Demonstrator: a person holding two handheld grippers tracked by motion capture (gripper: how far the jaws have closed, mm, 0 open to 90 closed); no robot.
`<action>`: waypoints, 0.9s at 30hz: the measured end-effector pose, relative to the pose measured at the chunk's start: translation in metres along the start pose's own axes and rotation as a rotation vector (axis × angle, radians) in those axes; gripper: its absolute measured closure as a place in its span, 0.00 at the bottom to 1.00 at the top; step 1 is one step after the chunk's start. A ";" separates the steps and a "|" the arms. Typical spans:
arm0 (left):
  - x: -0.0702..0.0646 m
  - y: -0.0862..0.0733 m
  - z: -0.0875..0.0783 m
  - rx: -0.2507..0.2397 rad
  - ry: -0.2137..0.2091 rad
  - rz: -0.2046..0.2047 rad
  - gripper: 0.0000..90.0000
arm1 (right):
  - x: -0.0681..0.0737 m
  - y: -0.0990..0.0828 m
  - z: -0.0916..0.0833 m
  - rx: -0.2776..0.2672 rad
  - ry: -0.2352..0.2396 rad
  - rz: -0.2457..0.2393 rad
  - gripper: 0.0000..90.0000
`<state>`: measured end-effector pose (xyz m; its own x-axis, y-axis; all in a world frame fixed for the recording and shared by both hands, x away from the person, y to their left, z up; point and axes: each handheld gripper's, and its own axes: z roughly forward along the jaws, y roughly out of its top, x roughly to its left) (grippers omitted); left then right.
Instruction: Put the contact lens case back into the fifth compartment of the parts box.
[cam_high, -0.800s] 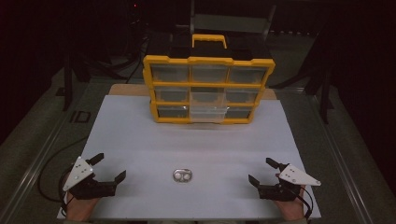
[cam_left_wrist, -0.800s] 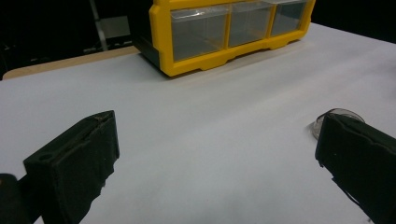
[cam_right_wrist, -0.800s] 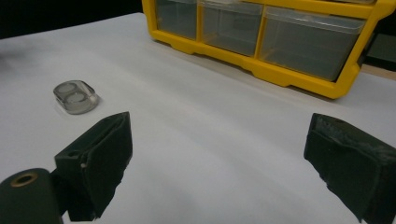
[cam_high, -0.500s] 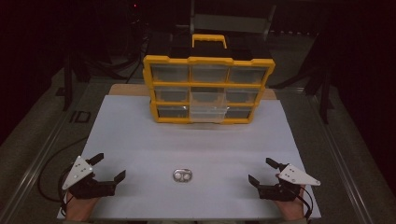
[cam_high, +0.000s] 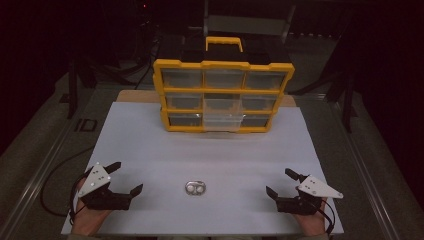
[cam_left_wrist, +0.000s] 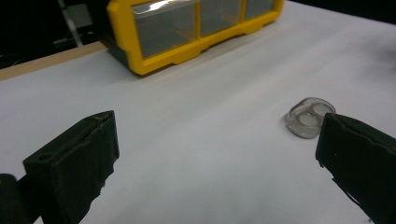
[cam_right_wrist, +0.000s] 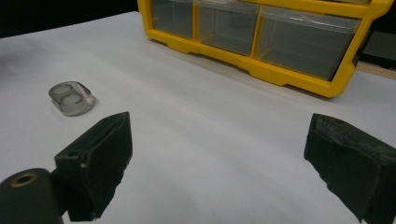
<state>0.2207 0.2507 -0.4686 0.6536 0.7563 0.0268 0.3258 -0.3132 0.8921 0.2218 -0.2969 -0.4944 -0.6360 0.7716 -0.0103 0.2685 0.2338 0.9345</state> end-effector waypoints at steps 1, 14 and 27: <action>-0.001 0.002 0.001 0.002 -0.002 0.009 0.00 | 0.000 0.000 0.000 -0.001 0.002 0.000 0.09; -0.003 0.024 0.010 0.014 -0.044 0.071 0.00 | 0.001 0.001 0.000 -0.002 0.004 -0.005 0.09; -0.004 0.037 0.025 0.075 -0.072 0.108 0.00 | 0.001 0.001 0.000 -0.002 0.007 -0.005 0.09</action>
<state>0.2470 0.2219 -0.4469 0.7341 0.6736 0.0859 0.2996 -0.4348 0.8492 0.2214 -0.2963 -0.4936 -0.6421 0.7665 -0.0128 0.2640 0.2368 0.9350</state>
